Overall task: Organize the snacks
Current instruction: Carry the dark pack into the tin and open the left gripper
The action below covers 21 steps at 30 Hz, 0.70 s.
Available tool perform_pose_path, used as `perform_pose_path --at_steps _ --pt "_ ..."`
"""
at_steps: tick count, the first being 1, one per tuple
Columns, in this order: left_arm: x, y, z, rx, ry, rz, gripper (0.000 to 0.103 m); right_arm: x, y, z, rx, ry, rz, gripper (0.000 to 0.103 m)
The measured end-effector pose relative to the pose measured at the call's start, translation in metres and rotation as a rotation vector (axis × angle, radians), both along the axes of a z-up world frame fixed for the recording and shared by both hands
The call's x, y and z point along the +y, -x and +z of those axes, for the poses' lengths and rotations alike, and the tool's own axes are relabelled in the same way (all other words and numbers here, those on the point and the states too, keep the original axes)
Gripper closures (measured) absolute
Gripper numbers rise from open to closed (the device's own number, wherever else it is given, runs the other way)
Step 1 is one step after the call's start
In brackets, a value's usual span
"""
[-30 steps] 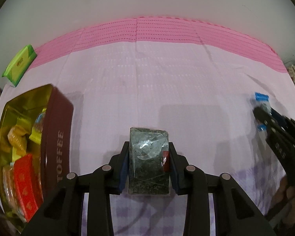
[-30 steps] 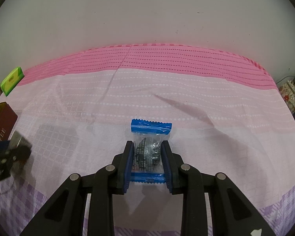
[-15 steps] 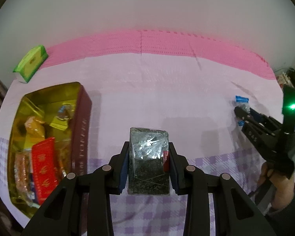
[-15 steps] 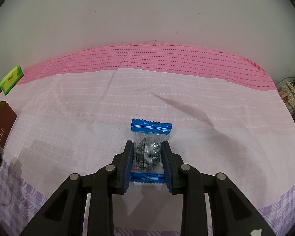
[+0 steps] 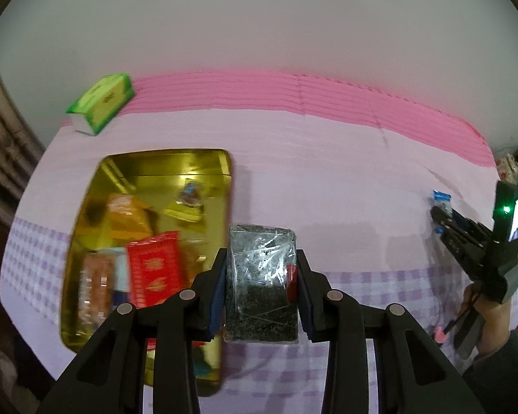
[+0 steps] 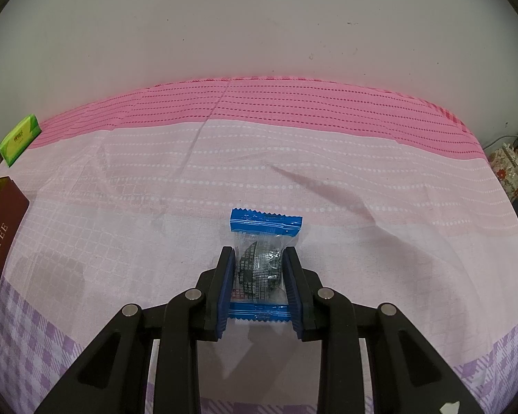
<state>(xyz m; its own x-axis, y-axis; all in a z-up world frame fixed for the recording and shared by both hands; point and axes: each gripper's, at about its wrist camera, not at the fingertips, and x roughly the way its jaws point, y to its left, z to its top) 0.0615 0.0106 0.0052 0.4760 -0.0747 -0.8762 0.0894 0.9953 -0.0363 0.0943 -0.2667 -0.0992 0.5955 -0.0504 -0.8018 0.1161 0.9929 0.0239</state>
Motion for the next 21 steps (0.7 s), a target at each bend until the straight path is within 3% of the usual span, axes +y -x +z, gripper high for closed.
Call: perform_pose_path --at_steps 12,21 --pt "0.076 -0.010 -0.007 -0.004 -0.067 0.135 0.067 0.000 0.000 0.000 0.001 0.000 0.000 0.076" --pt "0.103 -0.022 -0.018 0.016 -0.085 0.162 0.067 0.000 0.000 0.000 0.001 0.004 -0.001 0.076"
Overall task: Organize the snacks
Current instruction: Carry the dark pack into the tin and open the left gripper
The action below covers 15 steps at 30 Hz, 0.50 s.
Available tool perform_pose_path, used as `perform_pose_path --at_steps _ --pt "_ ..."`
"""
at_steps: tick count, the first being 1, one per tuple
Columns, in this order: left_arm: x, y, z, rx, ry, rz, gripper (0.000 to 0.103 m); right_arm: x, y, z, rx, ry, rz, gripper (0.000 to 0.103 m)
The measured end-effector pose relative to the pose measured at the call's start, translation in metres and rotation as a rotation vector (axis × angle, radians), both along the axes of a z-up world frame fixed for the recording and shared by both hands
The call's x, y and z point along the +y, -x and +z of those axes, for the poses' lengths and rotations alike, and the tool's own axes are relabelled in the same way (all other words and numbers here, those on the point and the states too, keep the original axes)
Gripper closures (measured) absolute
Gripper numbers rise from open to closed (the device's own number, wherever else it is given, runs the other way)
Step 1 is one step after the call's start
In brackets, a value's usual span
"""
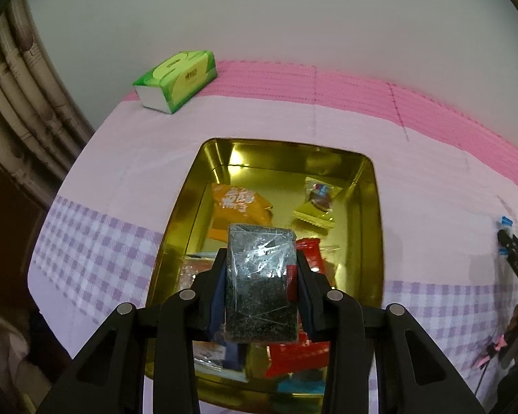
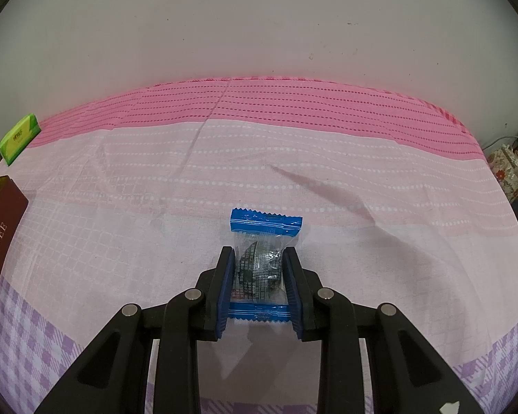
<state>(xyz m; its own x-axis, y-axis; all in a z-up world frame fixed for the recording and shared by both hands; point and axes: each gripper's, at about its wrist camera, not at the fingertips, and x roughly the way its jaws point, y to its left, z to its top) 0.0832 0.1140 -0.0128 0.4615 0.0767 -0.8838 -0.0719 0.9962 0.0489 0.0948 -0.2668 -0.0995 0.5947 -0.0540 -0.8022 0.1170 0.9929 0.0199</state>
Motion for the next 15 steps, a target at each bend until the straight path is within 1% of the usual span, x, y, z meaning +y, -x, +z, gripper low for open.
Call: perform_pose_path --at_steps 8,15 --pt "0.008 -0.003 -0.008 0.013 -0.003 -0.012 0.067 0.000 0.000 0.000 0.000 0.000 0.000 0.076" --pt "0.014 -0.008 -0.018 0.041 0.014 -0.028 0.067 0.000 0.000 0.000 0.000 0.001 0.000 0.076"
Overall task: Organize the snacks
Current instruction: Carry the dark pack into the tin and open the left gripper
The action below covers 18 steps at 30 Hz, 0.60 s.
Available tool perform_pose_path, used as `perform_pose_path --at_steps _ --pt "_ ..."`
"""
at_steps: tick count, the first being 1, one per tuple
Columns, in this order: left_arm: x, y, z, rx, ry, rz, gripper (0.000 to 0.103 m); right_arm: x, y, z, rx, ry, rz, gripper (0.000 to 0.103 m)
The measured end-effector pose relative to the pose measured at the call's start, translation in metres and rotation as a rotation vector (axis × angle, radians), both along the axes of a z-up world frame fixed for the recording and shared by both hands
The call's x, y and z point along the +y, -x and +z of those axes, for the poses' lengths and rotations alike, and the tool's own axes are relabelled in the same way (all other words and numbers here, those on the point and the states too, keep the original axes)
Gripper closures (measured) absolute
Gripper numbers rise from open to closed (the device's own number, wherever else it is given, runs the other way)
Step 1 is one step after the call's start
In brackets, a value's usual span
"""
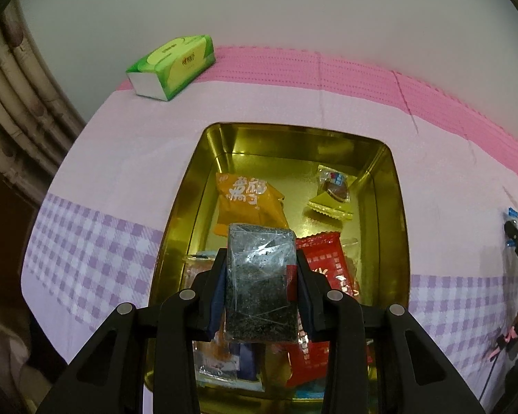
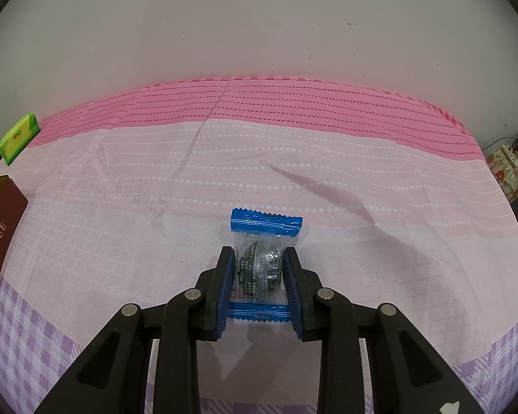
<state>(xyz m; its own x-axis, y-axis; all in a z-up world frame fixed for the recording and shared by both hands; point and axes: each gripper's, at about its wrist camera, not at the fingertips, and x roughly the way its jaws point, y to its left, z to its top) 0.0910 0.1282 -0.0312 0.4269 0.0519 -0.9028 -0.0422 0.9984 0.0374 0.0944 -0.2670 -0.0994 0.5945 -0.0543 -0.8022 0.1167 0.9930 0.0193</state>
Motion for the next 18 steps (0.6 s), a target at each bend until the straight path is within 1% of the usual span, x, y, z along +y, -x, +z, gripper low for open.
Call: perform_pose_path --at_steps 6,18 --pt "0.005 0.003 -0.012 0.026 -0.011 -0.005 0.067 0.000 0.000 0.000 0.001 0.001 0.001 0.076" --pt "0.004 0.007 -0.015 0.010 -0.048 -0.038 0.067 0.001 0.000 -0.001 0.001 0.002 0.001 0.076"
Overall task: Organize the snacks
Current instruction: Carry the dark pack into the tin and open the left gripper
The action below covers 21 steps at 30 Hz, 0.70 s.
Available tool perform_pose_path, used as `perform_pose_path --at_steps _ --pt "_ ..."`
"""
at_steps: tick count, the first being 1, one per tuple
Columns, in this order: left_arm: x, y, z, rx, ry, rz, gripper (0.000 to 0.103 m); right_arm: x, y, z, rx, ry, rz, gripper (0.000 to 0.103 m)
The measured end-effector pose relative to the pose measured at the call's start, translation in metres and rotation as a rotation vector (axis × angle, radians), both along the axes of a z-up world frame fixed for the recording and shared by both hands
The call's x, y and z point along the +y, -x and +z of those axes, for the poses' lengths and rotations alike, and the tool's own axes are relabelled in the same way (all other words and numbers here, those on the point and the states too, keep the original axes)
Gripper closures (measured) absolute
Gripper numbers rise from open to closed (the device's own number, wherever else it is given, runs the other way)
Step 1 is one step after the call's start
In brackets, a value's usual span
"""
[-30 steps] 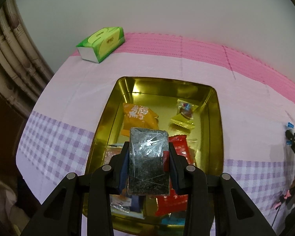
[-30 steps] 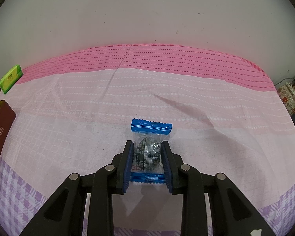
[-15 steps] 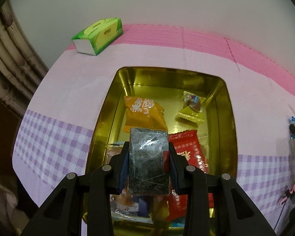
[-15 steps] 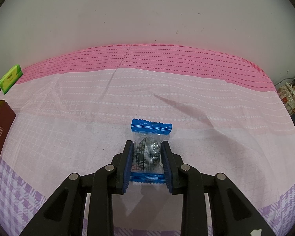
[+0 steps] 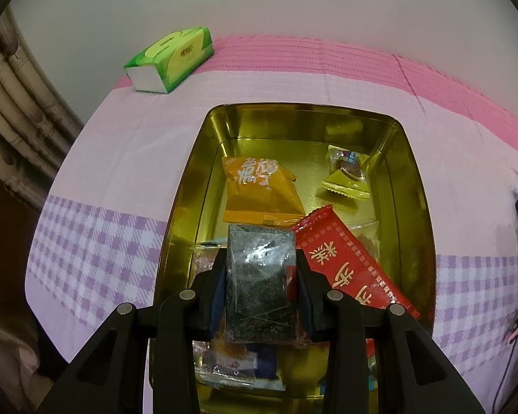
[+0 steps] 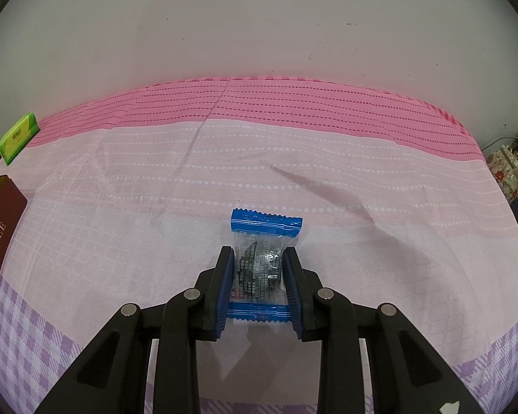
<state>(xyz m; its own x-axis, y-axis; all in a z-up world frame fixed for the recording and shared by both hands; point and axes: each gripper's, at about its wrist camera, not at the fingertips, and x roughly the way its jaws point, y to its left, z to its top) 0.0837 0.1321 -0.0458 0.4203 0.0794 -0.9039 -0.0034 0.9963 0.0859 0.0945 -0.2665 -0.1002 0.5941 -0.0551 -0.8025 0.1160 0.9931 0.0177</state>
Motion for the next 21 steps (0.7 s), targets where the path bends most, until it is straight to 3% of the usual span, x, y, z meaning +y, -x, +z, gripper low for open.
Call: perform_pose_path --at_steps 21 --pt "-0.004 0.004 0.014 -0.037 -0.024 -0.019 0.065 -0.001 0.000 0.001 0.001 0.002 0.001 0.075"
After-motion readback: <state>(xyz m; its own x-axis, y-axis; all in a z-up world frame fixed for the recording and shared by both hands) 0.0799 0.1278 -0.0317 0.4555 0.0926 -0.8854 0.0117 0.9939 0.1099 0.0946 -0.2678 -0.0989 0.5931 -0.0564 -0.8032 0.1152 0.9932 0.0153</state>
